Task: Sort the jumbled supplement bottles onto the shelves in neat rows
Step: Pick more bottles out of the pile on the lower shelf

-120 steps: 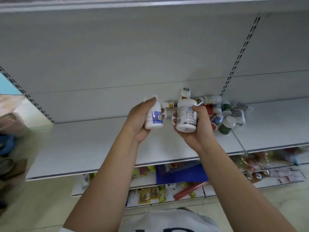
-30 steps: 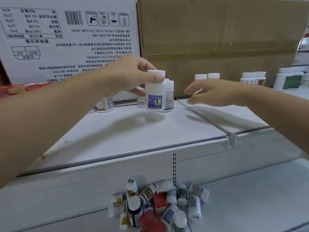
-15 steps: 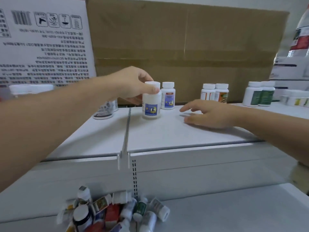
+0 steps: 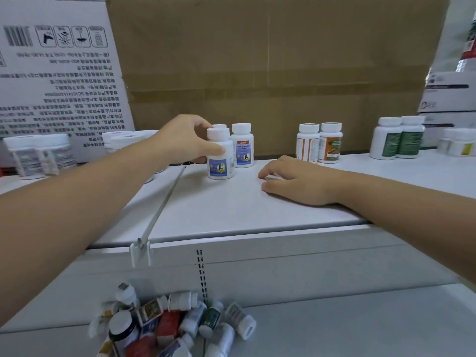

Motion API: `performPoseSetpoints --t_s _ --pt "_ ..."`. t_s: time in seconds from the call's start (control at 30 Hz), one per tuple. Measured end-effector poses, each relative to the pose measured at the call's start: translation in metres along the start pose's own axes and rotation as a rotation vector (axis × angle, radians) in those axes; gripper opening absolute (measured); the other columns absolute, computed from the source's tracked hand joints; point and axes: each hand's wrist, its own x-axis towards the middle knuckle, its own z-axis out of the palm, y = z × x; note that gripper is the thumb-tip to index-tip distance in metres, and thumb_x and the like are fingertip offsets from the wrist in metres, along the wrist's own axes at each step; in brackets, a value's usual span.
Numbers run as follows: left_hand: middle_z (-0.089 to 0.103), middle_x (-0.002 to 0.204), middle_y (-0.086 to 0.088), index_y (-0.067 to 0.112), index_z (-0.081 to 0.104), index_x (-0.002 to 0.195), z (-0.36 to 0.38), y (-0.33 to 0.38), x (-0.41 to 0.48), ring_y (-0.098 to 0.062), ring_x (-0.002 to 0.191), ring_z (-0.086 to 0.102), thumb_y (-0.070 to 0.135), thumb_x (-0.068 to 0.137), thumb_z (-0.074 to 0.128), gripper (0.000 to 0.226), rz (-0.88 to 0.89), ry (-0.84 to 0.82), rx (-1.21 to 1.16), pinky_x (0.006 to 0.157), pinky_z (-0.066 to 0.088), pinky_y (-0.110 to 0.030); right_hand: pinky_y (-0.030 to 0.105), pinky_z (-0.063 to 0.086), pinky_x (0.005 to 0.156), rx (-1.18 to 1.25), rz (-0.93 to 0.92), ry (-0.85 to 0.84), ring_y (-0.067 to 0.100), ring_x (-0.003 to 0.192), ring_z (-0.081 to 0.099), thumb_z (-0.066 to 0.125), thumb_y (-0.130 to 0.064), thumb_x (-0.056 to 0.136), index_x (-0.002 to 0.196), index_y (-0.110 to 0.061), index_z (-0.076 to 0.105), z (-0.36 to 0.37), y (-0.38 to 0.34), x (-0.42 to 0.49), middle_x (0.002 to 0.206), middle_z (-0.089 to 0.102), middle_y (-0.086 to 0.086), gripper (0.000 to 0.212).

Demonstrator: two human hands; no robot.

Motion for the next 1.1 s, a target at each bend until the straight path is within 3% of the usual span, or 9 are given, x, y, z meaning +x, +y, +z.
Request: performPoseSetpoints --t_s 0.13,0.33,0.4,0.5,0.63,0.83,1.1 --pt "0.069 0.095 -0.003 0.013 0.065 0.101 0.001 -0.003 -0.003 -0.015 0.081 0.069 0.013 0.077 0.082 0.03 -0.004 0.01 0.01 0.071 0.06 -0.028 0.04 0.033 0.11 -0.009 0.012 -0.006 0.019 0.124 0.047 0.044 -0.048 0.096 0.13 -0.033 0.051 0.001 -0.002 0.0 0.135 0.046 0.0 0.038" --pt "0.069 0.087 0.002 0.023 0.062 0.084 0.0 -0.005 -0.007 -0.014 0.075 0.064 0.022 0.078 0.082 0.02 0.035 -0.004 0.118 0.081 0.059 -0.036 0.037 0.034 0.109 -0.017 0.017 -0.015 0.019 0.123 0.047 0.044 -0.047 0.097 0.131 -0.032 0.051 -0.002 -0.006 -0.004 0.138 0.045 -0.001 0.038" --pt "0.073 0.089 -0.003 0.017 0.068 0.089 -0.001 -0.005 -0.007 -0.016 0.075 0.065 0.028 0.078 0.081 0.02 0.027 -0.001 0.184 0.085 0.059 -0.04 0.036 0.034 0.108 -0.025 0.018 -0.019 0.019 0.123 0.046 0.043 -0.047 0.097 0.132 -0.031 0.05 -0.002 -0.006 -0.005 0.138 0.044 -0.001 0.039" --pt "0.075 0.092 -0.01 0.008 0.073 0.097 -0.002 -0.006 -0.01 -0.023 0.074 0.066 0.038 0.077 0.08 0.037 -0.025 -0.002 0.297 0.084 0.058 -0.044 0.037 0.034 0.108 -0.031 0.027 -0.025 0.019 0.123 0.047 0.043 -0.047 0.097 0.133 -0.031 0.049 -0.002 -0.008 -0.005 0.139 0.044 -0.001 0.039" --pt "0.074 0.088 -0.011 0.012 0.075 0.092 -0.006 -0.008 -0.026 -0.027 0.075 0.064 0.047 0.081 0.074 0.037 -0.04 -0.053 0.412 0.076 0.054 -0.036 0.04 0.034 0.11 -0.051 0.031 -0.024 0.02 0.125 0.047 0.043 -0.049 0.097 0.133 -0.032 0.05 -0.002 -0.01 -0.007 0.141 0.043 0.0 0.04" --pt "0.066 0.095 0.007 0.022 0.071 0.099 -0.03 -0.006 -0.069 -0.014 0.089 0.059 0.041 0.091 0.062 0.022 0.046 -0.05 0.626 0.074 0.046 -0.028 0.039 0.038 0.105 -0.151 0.018 0.005 0.022 0.122 0.048 0.042 -0.045 0.098 0.134 -0.027 0.051 -0.009 -0.018 -0.01 0.139 0.048 0.003 0.041" --pt "0.068 0.105 0.006 0.028 0.07 0.104 -0.098 -0.013 -0.145 -0.017 0.097 0.061 0.036 0.093 0.057 0.019 0.051 -0.018 0.764 0.085 0.048 -0.031 0.034 0.043 0.096 -0.101 -0.05 0.119 0.018 0.113 0.054 0.047 -0.04 0.095 0.129 -0.029 0.056 0.0 -0.081 -0.039 0.131 0.056 -0.003 0.036"
